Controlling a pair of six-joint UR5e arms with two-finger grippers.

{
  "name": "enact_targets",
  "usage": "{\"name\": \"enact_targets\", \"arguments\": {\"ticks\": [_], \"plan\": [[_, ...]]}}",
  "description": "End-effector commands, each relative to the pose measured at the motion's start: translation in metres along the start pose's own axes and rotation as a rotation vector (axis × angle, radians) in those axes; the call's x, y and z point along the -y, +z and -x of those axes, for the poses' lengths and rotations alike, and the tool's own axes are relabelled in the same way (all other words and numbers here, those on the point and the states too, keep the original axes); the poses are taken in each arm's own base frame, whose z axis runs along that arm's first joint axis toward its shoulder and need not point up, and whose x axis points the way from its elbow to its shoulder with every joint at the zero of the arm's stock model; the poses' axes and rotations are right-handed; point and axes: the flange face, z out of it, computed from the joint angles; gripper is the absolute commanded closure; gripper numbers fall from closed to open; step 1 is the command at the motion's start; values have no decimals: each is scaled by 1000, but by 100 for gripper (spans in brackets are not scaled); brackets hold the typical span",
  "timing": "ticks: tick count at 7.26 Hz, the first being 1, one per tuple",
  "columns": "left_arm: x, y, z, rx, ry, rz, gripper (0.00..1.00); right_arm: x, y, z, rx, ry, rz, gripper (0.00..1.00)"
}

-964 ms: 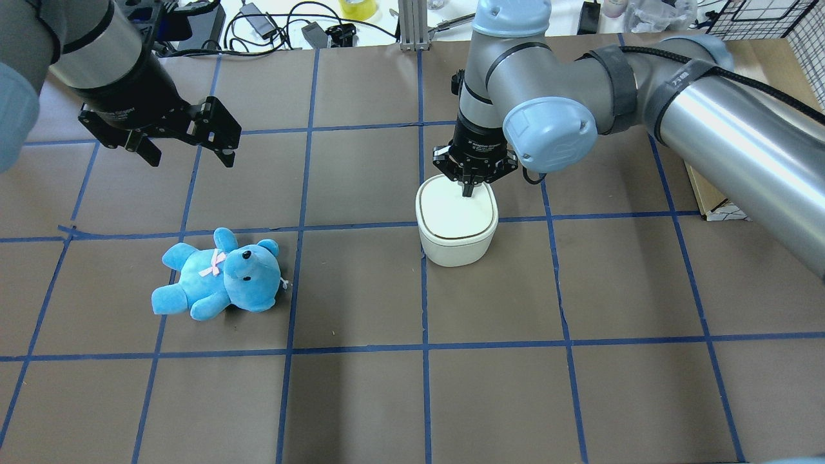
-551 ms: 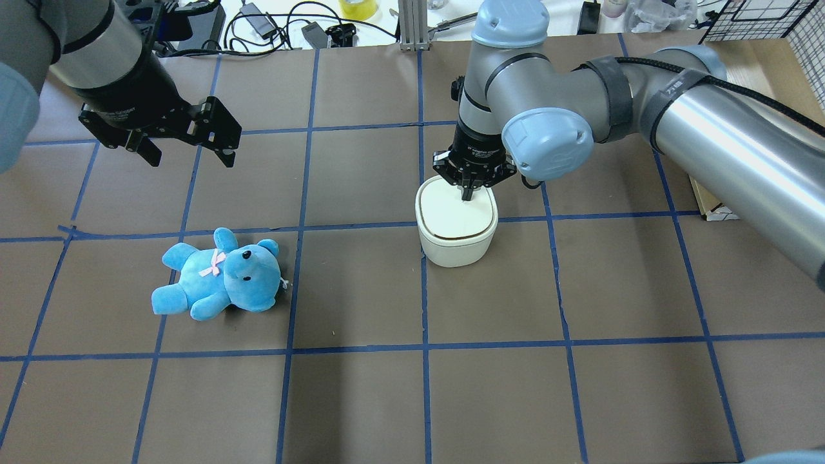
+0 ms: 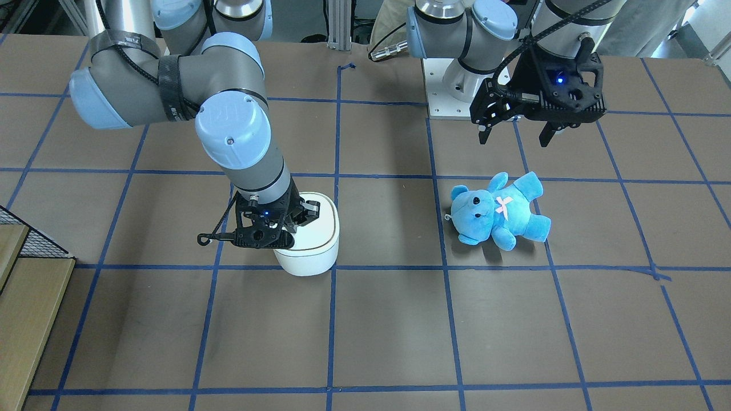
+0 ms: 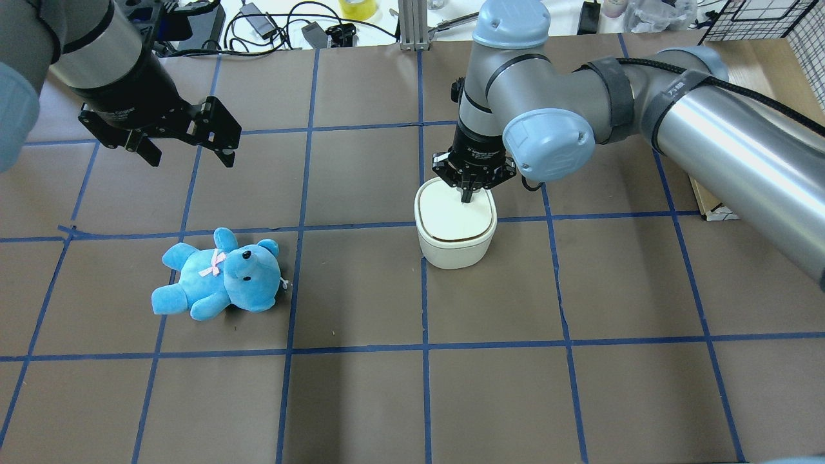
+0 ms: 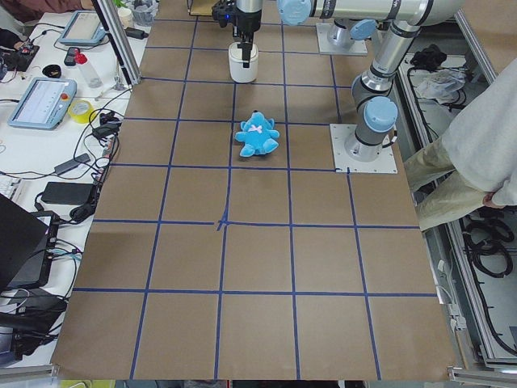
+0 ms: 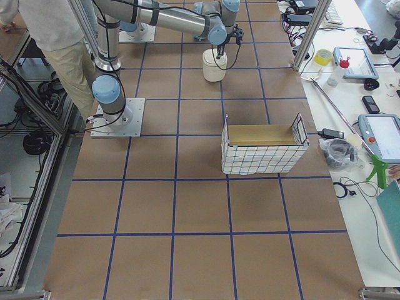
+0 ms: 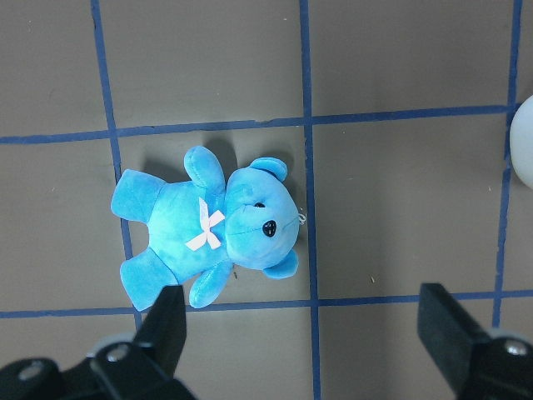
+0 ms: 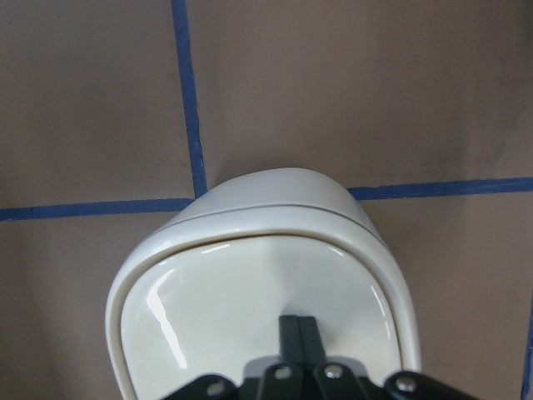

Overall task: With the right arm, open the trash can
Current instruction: 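Lower the right gripper onto the lid's edge farthest from the robot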

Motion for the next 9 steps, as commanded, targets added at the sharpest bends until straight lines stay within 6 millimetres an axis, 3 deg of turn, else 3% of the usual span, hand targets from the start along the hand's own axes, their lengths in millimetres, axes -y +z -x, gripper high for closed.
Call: {"name": "enact_targets", "arguments": {"ticks": [1, 2, 9], "plan": [[0, 0, 0, 0, 0, 0, 0, -3, -7, 0, -6, 9, 25, 100], [0, 0, 0, 0, 0, 0, 0, -8, -12, 0, -9, 9, 40, 100], [0, 0, 0, 0, 0, 0, 0, -14, 6, -4, -12, 4, 80, 100]]}}
